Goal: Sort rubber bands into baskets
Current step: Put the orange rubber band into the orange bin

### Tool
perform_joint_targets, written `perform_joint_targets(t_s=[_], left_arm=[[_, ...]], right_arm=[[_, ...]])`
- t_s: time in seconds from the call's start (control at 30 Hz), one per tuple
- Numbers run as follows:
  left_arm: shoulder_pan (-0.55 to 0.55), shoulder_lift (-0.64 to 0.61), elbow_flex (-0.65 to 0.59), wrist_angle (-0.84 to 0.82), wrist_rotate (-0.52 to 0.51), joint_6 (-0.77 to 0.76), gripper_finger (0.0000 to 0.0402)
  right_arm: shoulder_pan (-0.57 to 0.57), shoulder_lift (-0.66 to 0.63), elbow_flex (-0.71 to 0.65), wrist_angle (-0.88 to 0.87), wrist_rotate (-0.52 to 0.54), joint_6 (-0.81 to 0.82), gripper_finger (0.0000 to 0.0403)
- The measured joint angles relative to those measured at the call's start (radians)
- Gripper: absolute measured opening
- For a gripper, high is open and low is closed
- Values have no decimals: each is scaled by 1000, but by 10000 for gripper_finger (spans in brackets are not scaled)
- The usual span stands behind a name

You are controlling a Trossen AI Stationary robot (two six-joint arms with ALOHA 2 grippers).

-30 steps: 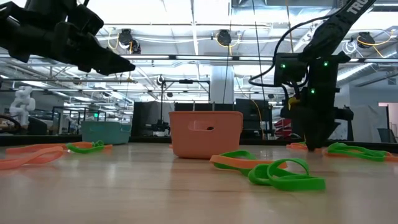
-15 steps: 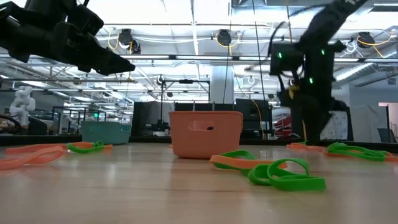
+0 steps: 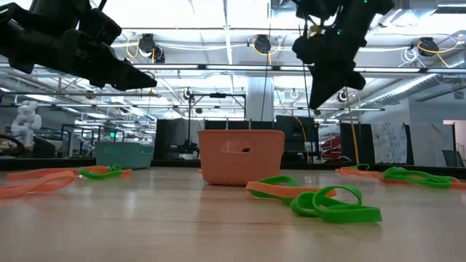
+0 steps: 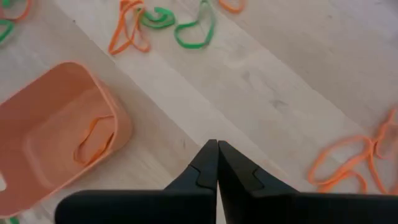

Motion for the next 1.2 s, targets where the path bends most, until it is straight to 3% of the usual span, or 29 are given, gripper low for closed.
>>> perform_joint_targets(t_s=[0.23, 0.4, 0.67, 0.97, 1.2], left_arm=[[0, 0, 0, 0, 0, -3, 198], [0, 0, 0, -1, 0, -3, 198], [0, 0, 0, -1, 0, -4, 198], [0, 0, 0, -3, 0, -4, 198], [0, 0, 0, -3, 0, -4, 198]], right_arm=[[-1, 5, -67, -180, 16, 200, 8], [-43, 5, -189, -168, 22, 260, 37], [-122, 4, -295, -8, -19, 205, 119], [-191, 4, -330, -4, -10, 179, 220], [-205, 3, -389, 56, -13, 179, 253]])
